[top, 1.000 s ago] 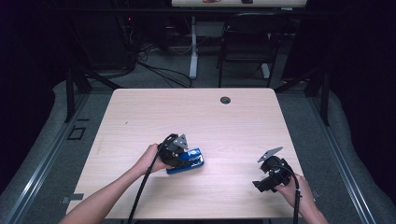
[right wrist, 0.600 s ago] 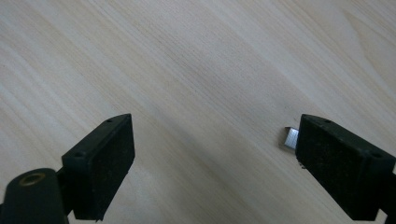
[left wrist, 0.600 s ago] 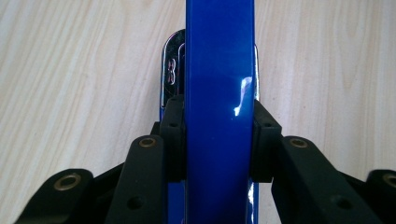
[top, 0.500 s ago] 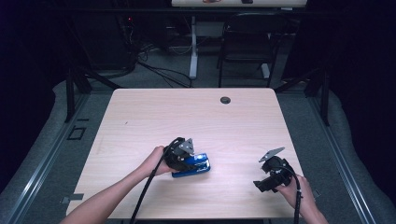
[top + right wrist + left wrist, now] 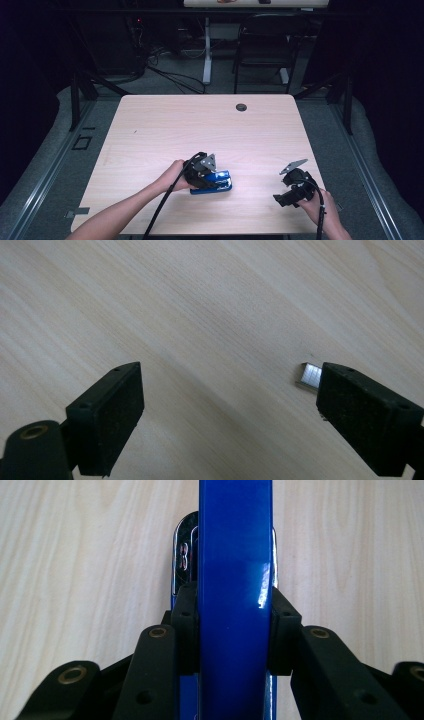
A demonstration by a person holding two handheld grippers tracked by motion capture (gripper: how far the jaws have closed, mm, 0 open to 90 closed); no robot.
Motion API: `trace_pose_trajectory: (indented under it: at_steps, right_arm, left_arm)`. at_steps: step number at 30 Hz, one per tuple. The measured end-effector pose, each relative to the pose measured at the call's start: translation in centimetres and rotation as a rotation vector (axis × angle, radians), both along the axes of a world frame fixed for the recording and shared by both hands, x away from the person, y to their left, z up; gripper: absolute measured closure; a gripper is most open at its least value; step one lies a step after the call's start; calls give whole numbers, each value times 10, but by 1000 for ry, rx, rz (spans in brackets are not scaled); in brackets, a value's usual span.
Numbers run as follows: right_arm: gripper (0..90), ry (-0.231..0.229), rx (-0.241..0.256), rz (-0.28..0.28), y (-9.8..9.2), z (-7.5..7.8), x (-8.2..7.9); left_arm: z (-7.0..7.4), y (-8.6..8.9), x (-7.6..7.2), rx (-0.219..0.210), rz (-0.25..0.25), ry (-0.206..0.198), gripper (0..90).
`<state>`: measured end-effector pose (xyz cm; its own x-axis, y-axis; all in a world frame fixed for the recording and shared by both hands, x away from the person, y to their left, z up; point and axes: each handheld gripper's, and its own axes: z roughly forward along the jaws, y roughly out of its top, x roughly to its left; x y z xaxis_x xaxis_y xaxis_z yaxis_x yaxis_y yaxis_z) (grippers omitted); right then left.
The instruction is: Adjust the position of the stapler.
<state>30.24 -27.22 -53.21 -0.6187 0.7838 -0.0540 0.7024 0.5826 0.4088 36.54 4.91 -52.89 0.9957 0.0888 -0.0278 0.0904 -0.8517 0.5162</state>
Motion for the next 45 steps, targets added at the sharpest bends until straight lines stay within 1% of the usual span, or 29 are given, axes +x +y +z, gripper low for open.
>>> trace_pose_trajectory:
  at_steps: [1,2,3,5,6,10,11,12,15,16,17,18,19,20,23,25,27,29,30,32,33,34,36,37,38,40,42,43,45]
  right_arm:
    - [112,3,0,2,0,0,0]
    - [112,2,1,2,0,0,0]
    - [112,4,-8,7,-1,0,0]
    - [111,-1,-5,5,-2,0,-1]
    - [112,2,-9,-1,-2,0,-1]
    - [112,5,1,-3,-2,-1,-2]
    - [112,2,9,-5,-2,-2,-2]
    - [112,7,-8,2,-2,-1,-2]
    - [112,11,-8,0,-2,-1,-2]
    - [112,9,-6,-2,-2,-1,-3]
    - [112,8,-7,-2,-2,-1,-3]
    - [112,9,-1,-2,-2,-1,-3]
    - [112,11,-2,-3,-2,-1,-3]
    - [112,13,-3,0,-3,-1,-3]
    - [112,11,-3,1,-3,-1,-3]
    - [112,13,-4,0,-3,-1,-3]
    - [112,13,-5,0,-3,-1,-3]
    - [112,7,9,-6,-2,-2,-3]
    - [112,8,9,-6,-2,-2,-3]
    - [112,10,0,-3,-2,-2,-3]
    - [112,10,0,-4,-2,-2,-3]
    - [112,11,-1,-4,-2,-2,-3]
    - [112,10,0,-4,-2,-2,-3]
    - [112,6,14,-9,-2,-3,-3]
    - [112,11,-7,-1,-2,-2,-3]
    - [112,15,-13,2,-2,-2,-3]
    - [112,15,-13,2,-2,-2,-3]
    - [112,15,-12,3,-2,-1,-3]
    - [113,15,-10,2,-2,-1,-3]
  left_arm:
    - [-1,-2,-1,1,-7,1,663]
    - [-3,-3,-3,-1,-4,-15,663]
    - [-4,-5,-4,3,-7,-16,663]
    - [-5,-6,-4,11,-23,-3,663]
    - [-7,-7,-5,9,-15,-13,663]
    - [-7,-9,-4,20,-40,11,663]
    - [-8,-10,-5,17,-31,-11,663]
    - [-8,-10,-5,22,-49,11,663]
    - [-10,-11,-7,21,-48,-11,663]
    - [-11,-11,-6,26,-54,-10,663]
    - [-10,-11,-5,33,-72,9,663]
    - [-11,-11,-5,33,-75,11,663]
    - [-12,-11,-6,28,-62,-11,663]
    - [-13,-11,-6,29,-60,-15,663]
    - [-13,-10,-3,36,-76,3,663]
    - [-15,-10,-4,32,-58,-14,663]
    - [-16,-10,-3,30,-54,-14,663]
    - [-15,-10,-2,42,-67,2,663]
    - [-17,-10,-3,35,-53,-19,662]
    - [-18,-10,-2,38,-54,-16,662]
    - [-17,-10,0,39,-65,5,662]
    - [-17,-10,0,39,-65,5,662]
    - [-17,-10,0,47,-69,-3,662]
    - [-19,-11,-1,38,-54,-25,662]
    - [-19,-10,0,37,-58,-21,662]
    - [-19,-10,1,37,-62,-19,662]
    - [-19,-9,1,34,-68,-15,661]
    - [-18,-9,2,37,-79,1,661]
    - [-19,-8,3,29,-75,11,658]
